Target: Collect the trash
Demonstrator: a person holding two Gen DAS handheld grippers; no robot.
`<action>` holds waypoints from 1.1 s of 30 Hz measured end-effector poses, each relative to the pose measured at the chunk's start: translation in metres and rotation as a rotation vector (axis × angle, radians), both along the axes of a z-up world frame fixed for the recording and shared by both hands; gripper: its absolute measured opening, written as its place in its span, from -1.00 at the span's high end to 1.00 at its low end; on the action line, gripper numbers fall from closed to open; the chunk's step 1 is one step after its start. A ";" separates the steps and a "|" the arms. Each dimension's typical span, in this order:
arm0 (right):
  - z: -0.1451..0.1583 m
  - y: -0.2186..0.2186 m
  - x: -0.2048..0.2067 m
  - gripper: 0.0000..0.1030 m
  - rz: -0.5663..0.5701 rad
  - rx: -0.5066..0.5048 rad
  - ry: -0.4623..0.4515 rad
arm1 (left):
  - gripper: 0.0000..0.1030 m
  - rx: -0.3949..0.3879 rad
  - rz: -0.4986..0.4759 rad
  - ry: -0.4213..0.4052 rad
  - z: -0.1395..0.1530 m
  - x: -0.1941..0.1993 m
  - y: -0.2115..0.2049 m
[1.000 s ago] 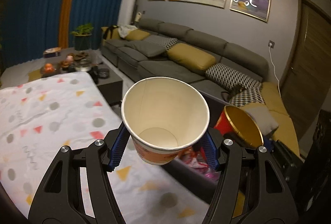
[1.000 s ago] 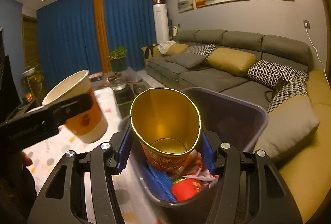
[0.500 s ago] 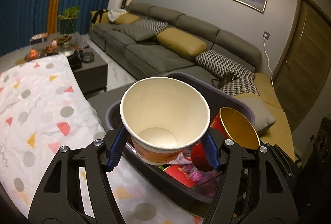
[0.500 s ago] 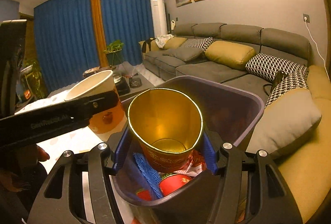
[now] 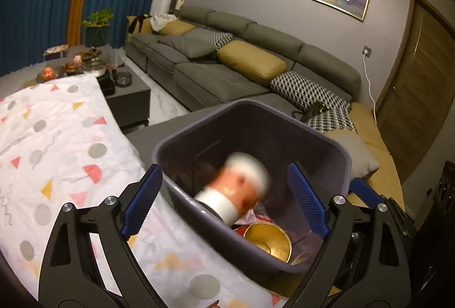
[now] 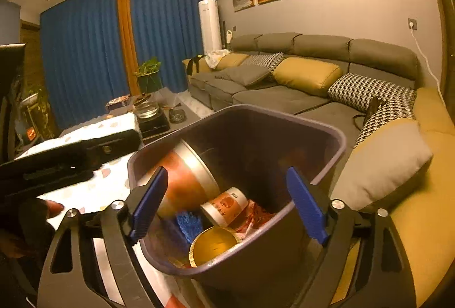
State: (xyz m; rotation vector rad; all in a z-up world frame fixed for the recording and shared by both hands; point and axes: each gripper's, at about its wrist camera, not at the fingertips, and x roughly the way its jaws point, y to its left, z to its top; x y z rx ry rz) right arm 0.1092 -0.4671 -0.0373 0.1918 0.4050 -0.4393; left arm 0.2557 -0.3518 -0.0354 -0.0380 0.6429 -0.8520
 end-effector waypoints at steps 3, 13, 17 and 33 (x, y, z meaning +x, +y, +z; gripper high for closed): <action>0.006 0.004 -0.007 -0.71 -0.022 -0.017 -0.005 | -0.82 0.004 0.046 -0.031 0.008 -0.009 0.015; 0.022 0.049 -0.035 -0.89 -0.042 -0.082 0.009 | -0.89 0.121 0.284 -0.173 0.020 -0.069 0.103; 0.028 0.074 -0.049 -0.89 -0.011 -0.091 0.011 | -0.89 0.139 0.366 -0.179 0.025 -0.092 0.143; 0.047 0.186 -0.113 -0.89 0.114 -0.138 -0.034 | -0.89 0.142 0.521 -0.217 0.040 -0.185 0.254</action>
